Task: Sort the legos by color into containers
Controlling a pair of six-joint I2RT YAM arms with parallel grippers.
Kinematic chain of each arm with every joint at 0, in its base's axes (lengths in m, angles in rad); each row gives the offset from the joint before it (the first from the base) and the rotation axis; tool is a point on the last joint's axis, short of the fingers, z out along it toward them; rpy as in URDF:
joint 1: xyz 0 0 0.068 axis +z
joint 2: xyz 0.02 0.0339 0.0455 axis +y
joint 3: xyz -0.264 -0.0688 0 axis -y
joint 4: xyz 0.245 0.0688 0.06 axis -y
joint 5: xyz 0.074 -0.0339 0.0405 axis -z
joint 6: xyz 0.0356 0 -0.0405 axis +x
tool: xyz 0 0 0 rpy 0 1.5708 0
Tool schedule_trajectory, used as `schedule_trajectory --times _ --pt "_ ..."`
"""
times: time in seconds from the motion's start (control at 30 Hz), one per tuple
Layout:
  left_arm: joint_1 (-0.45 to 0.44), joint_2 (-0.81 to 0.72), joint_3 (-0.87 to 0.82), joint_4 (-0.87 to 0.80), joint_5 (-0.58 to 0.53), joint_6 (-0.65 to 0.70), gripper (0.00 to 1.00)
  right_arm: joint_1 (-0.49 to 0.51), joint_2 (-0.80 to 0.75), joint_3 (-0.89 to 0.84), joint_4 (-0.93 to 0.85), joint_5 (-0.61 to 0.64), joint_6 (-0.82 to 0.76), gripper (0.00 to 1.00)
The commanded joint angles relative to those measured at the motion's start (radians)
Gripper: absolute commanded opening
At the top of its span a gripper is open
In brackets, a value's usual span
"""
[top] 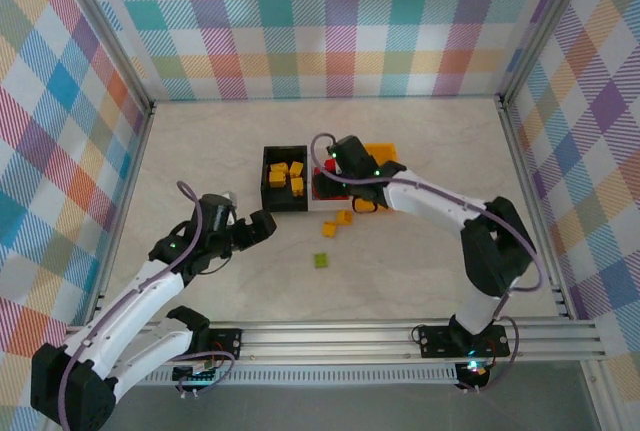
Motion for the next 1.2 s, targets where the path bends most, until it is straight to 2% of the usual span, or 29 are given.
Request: schedule_trajectory --times 0.0,0.1,0.27,0.53,0.57,0.73,0.87,1.07,1.17 --pt "0.003 -0.012 0.017 -0.038 -0.037 0.006 0.99 0.075 -0.033 -0.099 0.010 -0.013 0.055 0.80" --pt "0.008 -0.008 0.011 -0.037 -0.030 0.003 0.99 0.139 -0.035 -0.158 0.025 -0.012 0.097 0.80" --pt "0.013 -0.015 -0.003 -0.031 -0.022 -0.001 0.99 0.228 0.048 -0.171 0.040 0.005 0.133 0.81" --pt "0.021 -0.017 -0.017 -0.029 -0.012 -0.002 0.99 0.265 0.171 -0.118 0.029 0.058 0.139 0.80" --pt "0.023 -0.017 -0.017 -0.030 -0.011 -0.001 0.99 0.268 0.181 -0.114 0.018 0.070 0.140 0.78" --pt "0.028 -0.016 -0.016 -0.027 -0.006 0.003 1.00 0.276 0.185 -0.132 0.004 0.085 0.151 0.55" --pt "0.029 -0.005 -0.011 -0.023 -0.004 0.002 1.00 0.278 0.150 -0.162 0.024 0.082 0.158 0.45" --pt "0.031 0.019 -0.003 -0.011 0.006 0.003 1.00 0.270 0.055 -0.192 0.044 0.101 0.151 0.38" --pt "0.031 0.035 -0.002 -0.003 0.010 0.003 1.00 0.231 -0.022 -0.201 0.033 0.107 0.133 0.36"
